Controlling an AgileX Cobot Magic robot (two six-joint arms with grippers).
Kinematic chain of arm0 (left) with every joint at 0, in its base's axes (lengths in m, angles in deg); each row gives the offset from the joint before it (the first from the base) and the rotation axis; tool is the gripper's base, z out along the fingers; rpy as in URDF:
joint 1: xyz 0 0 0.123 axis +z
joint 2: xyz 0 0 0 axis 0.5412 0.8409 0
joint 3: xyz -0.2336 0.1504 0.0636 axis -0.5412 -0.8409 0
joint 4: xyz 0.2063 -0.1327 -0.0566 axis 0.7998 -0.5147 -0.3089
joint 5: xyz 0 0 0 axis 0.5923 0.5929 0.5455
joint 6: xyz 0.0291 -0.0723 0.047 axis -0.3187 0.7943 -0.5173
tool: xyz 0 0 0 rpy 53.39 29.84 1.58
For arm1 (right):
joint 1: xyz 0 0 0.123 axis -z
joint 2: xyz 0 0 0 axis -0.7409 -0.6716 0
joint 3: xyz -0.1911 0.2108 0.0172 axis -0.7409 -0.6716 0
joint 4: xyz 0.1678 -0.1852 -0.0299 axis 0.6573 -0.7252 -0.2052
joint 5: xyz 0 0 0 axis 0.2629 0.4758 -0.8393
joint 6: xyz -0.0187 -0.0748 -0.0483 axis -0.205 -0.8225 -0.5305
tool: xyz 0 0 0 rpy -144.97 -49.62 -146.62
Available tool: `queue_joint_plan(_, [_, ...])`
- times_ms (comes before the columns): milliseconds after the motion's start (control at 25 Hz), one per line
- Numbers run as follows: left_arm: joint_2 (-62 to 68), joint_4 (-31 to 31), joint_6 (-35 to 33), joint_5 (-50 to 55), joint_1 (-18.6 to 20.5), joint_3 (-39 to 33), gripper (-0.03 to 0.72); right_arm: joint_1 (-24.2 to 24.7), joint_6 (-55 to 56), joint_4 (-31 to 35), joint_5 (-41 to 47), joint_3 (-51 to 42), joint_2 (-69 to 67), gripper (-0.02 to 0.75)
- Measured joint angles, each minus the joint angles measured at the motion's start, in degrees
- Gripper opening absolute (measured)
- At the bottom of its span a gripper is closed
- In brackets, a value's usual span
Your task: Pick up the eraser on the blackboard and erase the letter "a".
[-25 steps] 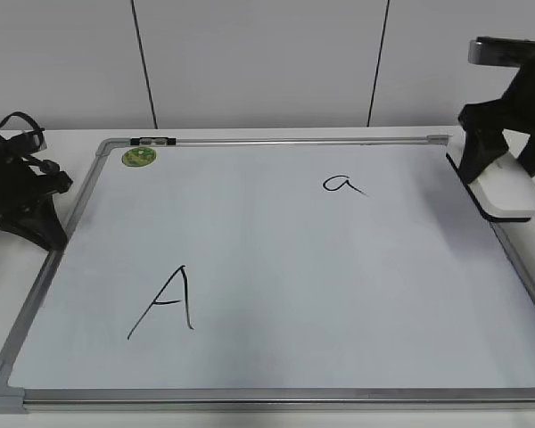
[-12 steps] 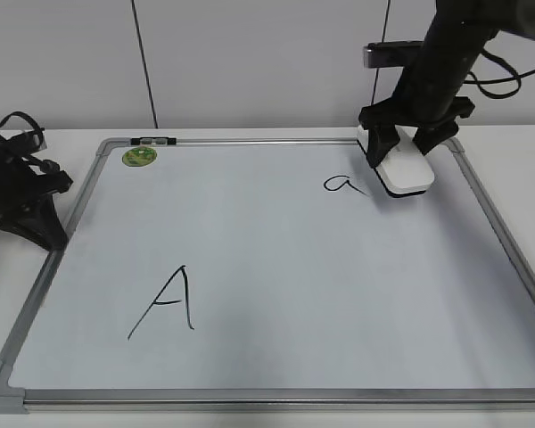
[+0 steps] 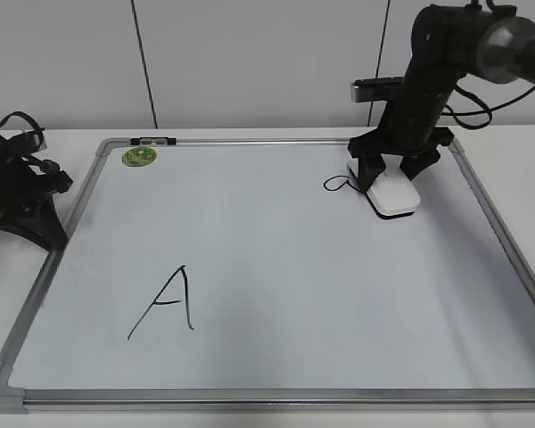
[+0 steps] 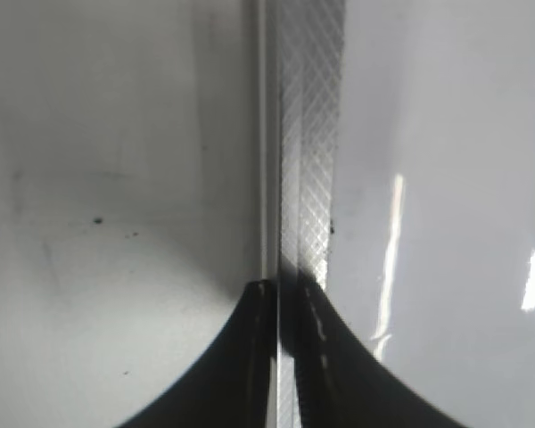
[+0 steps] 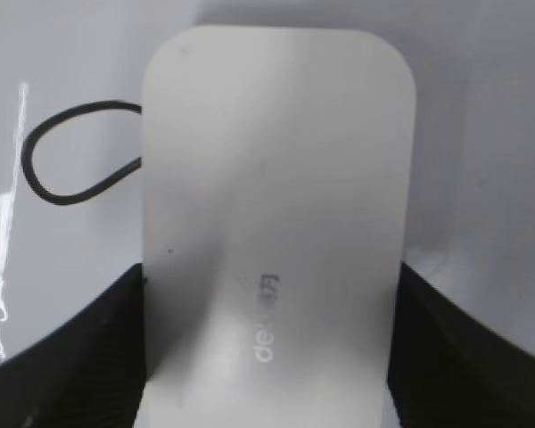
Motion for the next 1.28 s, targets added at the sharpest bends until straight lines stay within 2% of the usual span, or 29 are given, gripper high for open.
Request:
queue_joint_plan(440, [0.0, 0.0, 0.0, 0.0, 0.0, 0.0, 0.029, -0.5, 0.0, -0.7, 0.1, 0.5, -0.4, 0.531])
queue_joint_plan(840, [0.0, 0.0, 0.0, 0.0, 0.0, 0.0, 0.029, -3.5, -0.1, -1.9, 0.1, 0.6, -0.6, 0.533])
queue_joint_plan(1280, [0.0, 0.1, 0.0, 0.0, 0.0, 0.0, 0.029, -9.0, -1.3, -2.8, 0.1, 1.8, -1.6, 0.533])
